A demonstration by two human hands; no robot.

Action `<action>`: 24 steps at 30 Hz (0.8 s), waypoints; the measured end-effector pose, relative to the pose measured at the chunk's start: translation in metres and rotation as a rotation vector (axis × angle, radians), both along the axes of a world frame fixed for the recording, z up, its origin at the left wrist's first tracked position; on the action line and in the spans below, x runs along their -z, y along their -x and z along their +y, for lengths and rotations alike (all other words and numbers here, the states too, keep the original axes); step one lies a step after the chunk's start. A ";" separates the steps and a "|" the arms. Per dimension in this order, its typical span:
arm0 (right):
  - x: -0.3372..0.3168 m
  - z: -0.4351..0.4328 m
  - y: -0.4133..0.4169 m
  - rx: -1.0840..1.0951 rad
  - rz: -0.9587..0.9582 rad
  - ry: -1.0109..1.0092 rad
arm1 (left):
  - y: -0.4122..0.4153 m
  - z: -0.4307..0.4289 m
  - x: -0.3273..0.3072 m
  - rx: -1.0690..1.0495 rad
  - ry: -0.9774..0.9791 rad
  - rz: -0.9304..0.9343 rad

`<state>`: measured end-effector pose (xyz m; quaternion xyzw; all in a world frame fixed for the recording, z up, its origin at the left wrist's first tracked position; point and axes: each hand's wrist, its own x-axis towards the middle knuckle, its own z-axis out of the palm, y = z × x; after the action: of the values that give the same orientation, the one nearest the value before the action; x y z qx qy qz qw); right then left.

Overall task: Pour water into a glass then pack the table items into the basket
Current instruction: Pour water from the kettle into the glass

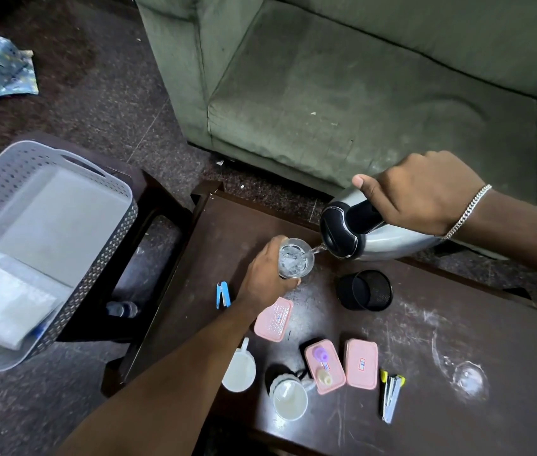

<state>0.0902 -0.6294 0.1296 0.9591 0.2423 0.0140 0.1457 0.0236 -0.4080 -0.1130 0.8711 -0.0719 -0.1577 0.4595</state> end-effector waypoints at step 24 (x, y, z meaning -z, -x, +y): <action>-0.002 -0.017 -0.007 0.105 0.084 -0.068 | 0.000 0.000 -0.002 0.020 -0.020 0.020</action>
<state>0.0976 -0.6466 0.1314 0.9746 0.1969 -0.0255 0.1034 0.0236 -0.4082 -0.1112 0.8733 -0.0746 -0.1717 0.4497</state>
